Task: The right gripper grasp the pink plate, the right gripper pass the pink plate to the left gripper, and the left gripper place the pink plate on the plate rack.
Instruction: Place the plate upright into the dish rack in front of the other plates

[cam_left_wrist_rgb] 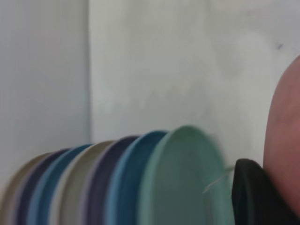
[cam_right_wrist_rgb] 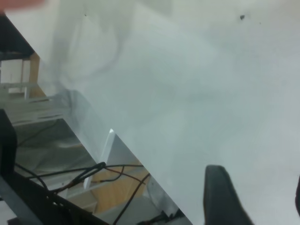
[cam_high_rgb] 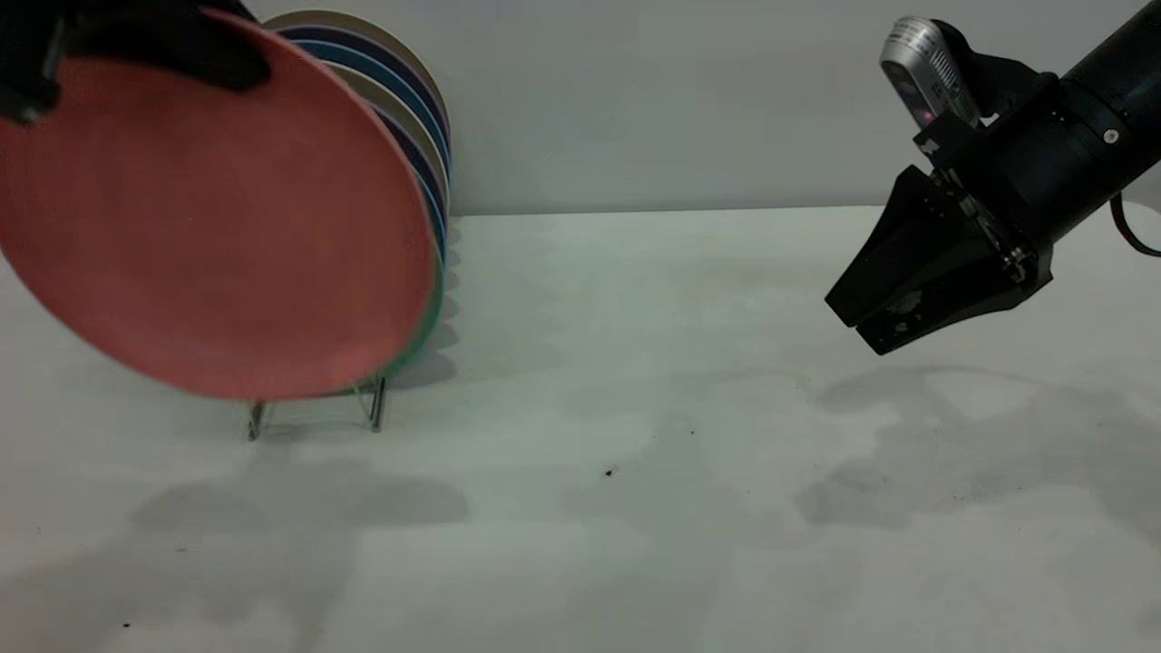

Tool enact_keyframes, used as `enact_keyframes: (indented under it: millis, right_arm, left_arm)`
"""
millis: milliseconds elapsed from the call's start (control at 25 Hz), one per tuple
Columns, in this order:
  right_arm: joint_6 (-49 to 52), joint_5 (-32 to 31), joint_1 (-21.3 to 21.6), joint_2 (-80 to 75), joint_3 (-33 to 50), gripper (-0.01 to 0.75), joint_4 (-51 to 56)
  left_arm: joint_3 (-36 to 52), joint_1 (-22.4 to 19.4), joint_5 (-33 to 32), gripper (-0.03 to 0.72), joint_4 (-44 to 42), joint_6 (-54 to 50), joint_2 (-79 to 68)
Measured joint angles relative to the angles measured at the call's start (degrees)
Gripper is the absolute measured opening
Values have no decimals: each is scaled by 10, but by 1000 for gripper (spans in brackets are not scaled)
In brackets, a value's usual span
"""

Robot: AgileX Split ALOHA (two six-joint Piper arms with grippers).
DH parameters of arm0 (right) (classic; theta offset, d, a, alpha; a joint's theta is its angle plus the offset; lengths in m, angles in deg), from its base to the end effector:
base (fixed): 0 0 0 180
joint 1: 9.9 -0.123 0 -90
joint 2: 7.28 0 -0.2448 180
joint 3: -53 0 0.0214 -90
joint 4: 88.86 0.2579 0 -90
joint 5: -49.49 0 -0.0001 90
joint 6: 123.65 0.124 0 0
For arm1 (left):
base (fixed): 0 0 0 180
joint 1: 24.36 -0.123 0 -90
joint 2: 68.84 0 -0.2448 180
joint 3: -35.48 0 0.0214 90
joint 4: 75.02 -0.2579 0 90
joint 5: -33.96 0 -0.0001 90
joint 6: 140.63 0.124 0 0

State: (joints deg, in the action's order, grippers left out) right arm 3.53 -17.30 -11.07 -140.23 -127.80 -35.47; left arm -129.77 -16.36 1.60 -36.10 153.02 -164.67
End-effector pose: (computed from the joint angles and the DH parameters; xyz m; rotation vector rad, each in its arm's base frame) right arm 0.3610 0.0989 0.0618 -0.5660 2.7562 1.2449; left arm 0.3444 -0.0906 0.2107 1.7259 1.5762 0.2101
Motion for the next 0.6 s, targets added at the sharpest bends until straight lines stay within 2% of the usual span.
enact_keyframes:
  millis: [280, 600]
  right_arm:
    - [2, 0, 0, 0, 0, 399, -1]
    - [2, 0, 0, 0, 0, 399, -2]
  left_arm:
    - [-45, 0, 66, 81, -22, 30, -1]
    - [-50, 0, 101, 81, -22, 45, -37]
